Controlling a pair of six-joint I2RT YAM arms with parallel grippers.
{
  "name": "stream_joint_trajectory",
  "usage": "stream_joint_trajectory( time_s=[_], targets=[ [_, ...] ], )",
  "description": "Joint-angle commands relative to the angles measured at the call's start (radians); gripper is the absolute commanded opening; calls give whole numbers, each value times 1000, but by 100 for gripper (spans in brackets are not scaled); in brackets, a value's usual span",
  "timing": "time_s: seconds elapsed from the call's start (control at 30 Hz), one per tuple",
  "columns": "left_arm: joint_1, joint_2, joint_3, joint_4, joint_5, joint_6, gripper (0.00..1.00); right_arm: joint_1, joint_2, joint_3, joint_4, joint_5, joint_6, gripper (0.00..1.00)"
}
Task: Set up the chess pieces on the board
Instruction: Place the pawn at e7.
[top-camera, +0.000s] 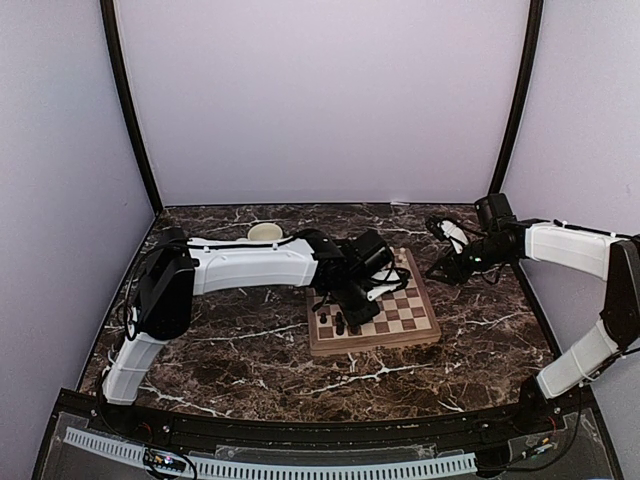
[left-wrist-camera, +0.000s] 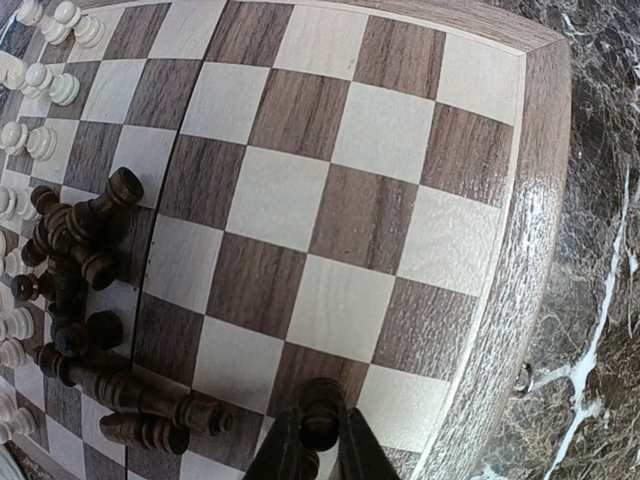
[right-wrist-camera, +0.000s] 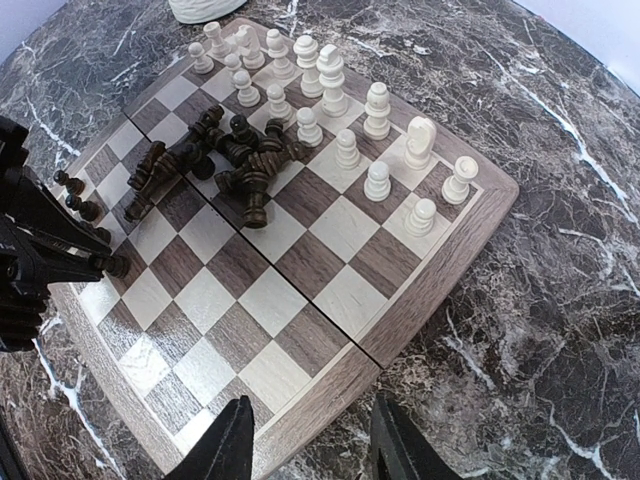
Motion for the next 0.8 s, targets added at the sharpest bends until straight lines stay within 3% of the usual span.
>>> stream_joint_trajectory(
  time_s=[0.0,0.1,0.37,0.53,0.67,0.77],
  targets=[
    [-9,-6,37,-30,3,-5,18,-3,5,3,6,-7,-8,42],
    [-8,-6,44,-31,-3,-9,19,-3,4,3,6,-7,-8,42],
    [-9,-16,87,-37,-31,-33,33,-3,-2,2,4,-7,-7,42],
    [-2,-130,83,26,-68,-47,36,-2,-7,2,17,-16,10,42],
    [38,-284,-70,205,-99,-91,42,27,11,18,29,-16,38,41],
    [94,-387,-192,324,-68,-219,46,90,45,45,27,51,44,40]
  ],
)
